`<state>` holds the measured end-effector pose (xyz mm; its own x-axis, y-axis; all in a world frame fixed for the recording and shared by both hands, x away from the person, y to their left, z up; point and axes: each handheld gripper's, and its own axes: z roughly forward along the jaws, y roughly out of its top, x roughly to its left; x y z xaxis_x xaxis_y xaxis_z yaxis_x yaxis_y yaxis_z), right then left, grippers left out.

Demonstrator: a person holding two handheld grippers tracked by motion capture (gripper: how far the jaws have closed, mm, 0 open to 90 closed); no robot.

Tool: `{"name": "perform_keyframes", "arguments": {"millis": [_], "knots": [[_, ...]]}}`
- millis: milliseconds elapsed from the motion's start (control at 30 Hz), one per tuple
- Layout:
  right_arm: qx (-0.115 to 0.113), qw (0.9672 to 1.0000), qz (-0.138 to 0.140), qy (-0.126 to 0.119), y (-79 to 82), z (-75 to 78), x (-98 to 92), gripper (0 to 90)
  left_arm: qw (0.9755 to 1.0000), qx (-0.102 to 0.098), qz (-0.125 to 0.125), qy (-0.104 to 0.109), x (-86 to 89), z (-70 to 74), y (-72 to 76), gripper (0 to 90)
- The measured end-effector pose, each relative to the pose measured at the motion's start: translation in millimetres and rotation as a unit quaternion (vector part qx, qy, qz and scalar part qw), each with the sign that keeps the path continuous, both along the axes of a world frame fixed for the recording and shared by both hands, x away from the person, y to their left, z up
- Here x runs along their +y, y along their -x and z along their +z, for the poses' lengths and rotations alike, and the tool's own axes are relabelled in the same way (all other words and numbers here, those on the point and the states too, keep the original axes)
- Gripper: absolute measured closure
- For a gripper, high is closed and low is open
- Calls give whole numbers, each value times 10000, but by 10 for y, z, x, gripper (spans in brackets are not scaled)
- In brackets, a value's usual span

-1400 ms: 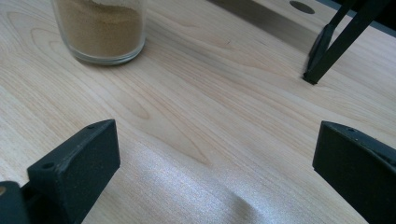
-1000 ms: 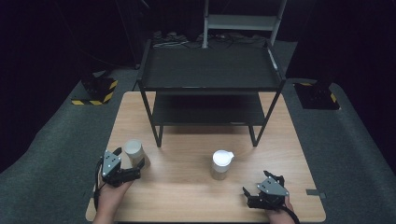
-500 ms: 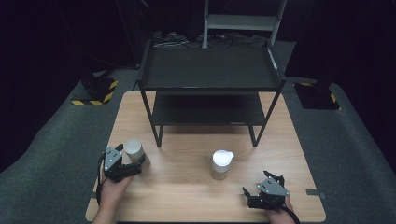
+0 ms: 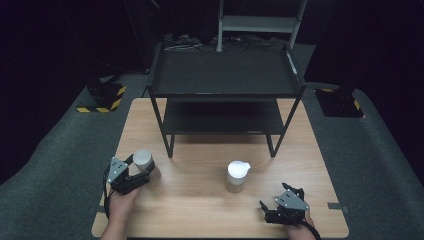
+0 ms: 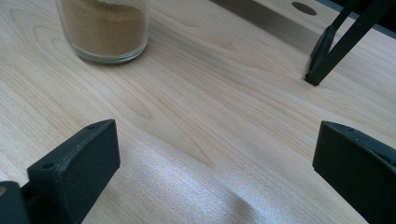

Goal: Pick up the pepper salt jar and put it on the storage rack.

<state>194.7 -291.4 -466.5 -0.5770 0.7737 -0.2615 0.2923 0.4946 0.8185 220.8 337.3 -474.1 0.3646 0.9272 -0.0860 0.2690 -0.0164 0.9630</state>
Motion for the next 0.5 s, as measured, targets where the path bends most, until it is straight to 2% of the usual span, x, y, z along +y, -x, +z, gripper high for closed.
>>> {"name": "perform_keyframes", "arguments": {"millis": [300, 500], "knots": [[12, 10000, -8, -30, -2, 0, -7, 0, 9999, -94, -95, -78, -16, -24, 2, 336], [-9, 10000, 10, 15, 2, -1, 2, 0, 9999, -69, -44, -67, -34, -9, 11, 340]]}}
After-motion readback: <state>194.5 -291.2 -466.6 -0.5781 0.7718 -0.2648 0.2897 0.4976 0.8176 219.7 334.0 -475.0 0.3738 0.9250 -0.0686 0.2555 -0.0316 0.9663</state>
